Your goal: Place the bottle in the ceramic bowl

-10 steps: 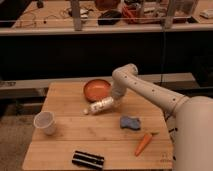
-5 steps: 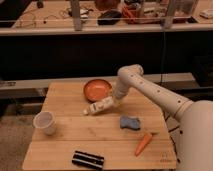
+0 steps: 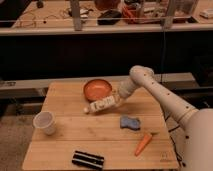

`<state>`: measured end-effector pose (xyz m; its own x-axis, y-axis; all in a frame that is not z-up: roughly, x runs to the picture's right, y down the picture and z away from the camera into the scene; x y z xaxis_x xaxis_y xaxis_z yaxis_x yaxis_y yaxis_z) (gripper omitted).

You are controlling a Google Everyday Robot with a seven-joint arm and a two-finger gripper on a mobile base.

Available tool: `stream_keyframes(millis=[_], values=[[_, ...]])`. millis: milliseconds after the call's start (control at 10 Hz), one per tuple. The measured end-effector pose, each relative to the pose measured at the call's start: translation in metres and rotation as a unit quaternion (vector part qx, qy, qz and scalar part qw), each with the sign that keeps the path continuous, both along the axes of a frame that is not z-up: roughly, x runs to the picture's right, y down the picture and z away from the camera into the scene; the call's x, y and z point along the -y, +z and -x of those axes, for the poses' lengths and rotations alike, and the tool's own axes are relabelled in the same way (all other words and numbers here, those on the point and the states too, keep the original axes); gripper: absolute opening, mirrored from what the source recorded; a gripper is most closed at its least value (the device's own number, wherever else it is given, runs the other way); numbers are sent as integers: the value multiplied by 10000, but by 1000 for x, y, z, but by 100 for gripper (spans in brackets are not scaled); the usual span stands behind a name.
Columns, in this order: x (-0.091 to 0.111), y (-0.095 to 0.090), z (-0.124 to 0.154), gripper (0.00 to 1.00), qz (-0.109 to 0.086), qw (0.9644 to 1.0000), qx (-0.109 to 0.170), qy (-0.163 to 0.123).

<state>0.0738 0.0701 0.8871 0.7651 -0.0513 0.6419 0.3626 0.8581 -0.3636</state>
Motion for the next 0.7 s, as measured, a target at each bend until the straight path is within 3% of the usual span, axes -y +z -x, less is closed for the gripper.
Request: stream_keyframes(millis=[700], values=[[9, -8, 1, 0, -4, 9985, 474, 270]])
